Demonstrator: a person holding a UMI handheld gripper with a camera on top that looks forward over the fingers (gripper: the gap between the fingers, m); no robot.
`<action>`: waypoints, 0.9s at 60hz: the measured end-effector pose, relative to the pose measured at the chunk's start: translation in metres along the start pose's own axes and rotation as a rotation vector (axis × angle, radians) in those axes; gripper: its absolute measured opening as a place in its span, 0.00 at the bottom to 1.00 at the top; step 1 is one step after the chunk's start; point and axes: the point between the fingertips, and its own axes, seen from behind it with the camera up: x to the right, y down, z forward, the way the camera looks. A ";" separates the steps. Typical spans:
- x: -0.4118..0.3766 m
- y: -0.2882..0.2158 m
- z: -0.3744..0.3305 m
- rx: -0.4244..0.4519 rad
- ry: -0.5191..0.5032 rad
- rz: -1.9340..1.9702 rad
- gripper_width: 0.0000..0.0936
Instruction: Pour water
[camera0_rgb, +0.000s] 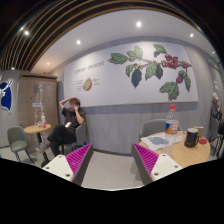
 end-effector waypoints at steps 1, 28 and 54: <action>0.001 0.000 0.000 -0.001 0.003 0.002 0.89; 0.106 -0.017 0.004 0.042 0.221 -0.045 0.89; 0.289 -0.016 0.132 0.018 0.422 -0.026 0.89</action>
